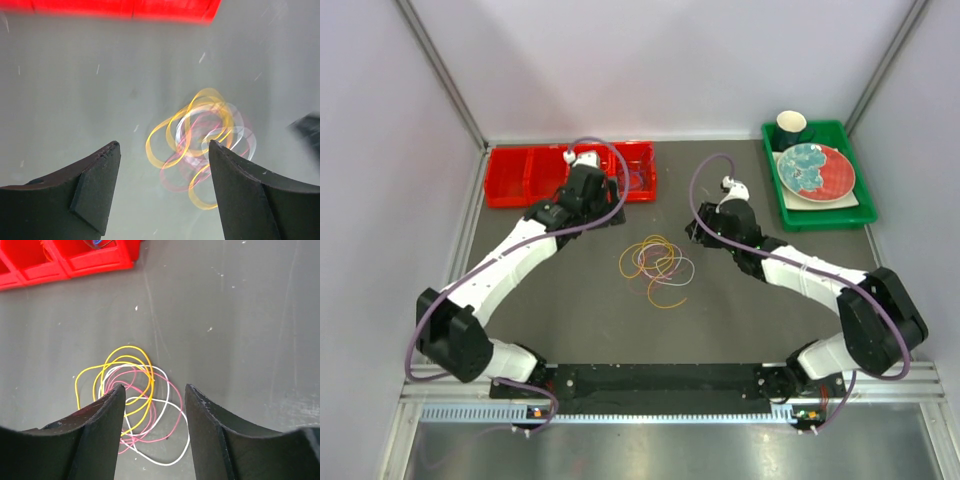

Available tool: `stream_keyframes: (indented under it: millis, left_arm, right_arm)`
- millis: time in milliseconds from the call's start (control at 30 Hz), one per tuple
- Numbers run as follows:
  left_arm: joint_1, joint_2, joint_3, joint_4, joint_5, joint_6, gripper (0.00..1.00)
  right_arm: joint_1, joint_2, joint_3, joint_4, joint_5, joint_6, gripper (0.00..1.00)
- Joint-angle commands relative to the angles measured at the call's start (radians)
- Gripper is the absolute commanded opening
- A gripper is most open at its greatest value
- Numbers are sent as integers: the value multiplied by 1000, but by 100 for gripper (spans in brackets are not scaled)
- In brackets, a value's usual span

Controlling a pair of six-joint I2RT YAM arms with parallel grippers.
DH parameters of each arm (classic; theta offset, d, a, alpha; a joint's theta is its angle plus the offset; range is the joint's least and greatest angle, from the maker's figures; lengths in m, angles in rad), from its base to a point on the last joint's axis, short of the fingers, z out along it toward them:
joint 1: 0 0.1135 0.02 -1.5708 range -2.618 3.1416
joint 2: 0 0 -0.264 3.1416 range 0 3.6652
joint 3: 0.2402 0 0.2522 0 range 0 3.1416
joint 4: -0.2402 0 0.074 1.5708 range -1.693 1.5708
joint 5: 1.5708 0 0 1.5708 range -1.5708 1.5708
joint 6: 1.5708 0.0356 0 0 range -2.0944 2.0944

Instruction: Untangle the cables

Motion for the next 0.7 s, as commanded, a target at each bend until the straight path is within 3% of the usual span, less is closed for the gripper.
stream_keyframes:
  millis: [0, 300, 667]
  left_arm:
    - [-9, -109, -134, 74, 27, 31, 74]
    - [-12, -149, -299, 139, 53, 35, 70]
    - [-64, -46, -326, 226, 81, 8, 65]
  right_arm:
    - [8, -29, -16, -12, 40, 14, 51]
    - [9, 37, 32, -48, 26, 19, 52]
    - [8, 64, 48, -57, 22, 23, 51]
